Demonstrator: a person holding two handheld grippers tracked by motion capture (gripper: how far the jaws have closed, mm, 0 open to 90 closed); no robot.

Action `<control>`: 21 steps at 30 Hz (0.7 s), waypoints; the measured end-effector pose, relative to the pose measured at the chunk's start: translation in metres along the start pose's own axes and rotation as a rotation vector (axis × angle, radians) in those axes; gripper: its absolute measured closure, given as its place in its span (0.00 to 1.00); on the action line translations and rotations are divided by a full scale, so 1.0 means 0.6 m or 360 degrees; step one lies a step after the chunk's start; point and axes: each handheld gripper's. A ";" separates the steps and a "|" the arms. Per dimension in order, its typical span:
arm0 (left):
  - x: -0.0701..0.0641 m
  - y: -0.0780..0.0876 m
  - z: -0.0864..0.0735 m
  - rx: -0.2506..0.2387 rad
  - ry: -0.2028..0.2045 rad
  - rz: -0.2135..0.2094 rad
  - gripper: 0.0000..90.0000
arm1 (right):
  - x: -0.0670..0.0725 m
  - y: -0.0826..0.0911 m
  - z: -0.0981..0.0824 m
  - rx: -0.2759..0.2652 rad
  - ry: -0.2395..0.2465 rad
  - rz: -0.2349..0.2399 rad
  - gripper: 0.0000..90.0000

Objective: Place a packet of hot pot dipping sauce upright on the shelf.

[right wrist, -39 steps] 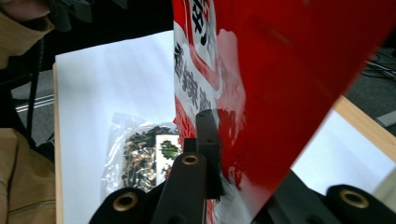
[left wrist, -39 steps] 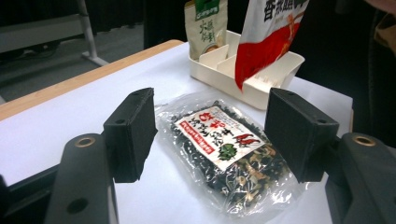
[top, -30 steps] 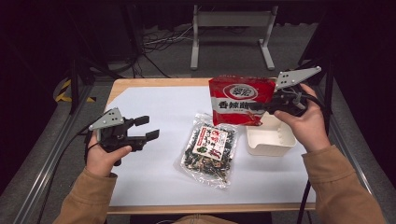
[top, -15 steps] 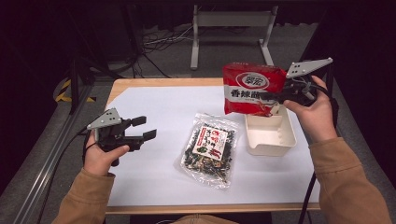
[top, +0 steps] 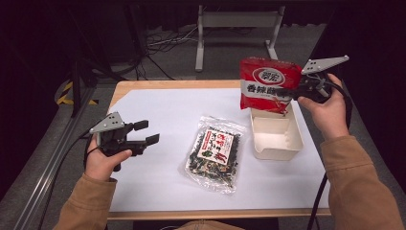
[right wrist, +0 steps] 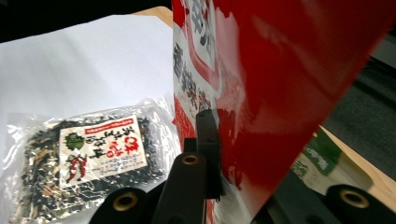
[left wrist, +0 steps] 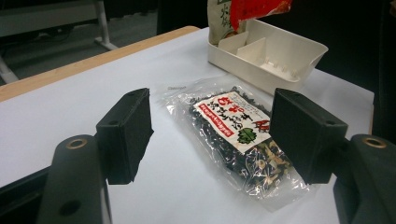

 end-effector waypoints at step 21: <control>0.002 -0.003 -0.004 0.0019 0.0020 0.0004 0.34 | -0.047 -0.011 -0.032 0.0096 -0.0061 -0.0057 0.97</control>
Point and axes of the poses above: each handheld gripper's, and its own axes: y roughly backward along the jaws, z roughly out of its top, x roughly to its left, and after that the axes turned 2 degrees about -y, right-handed
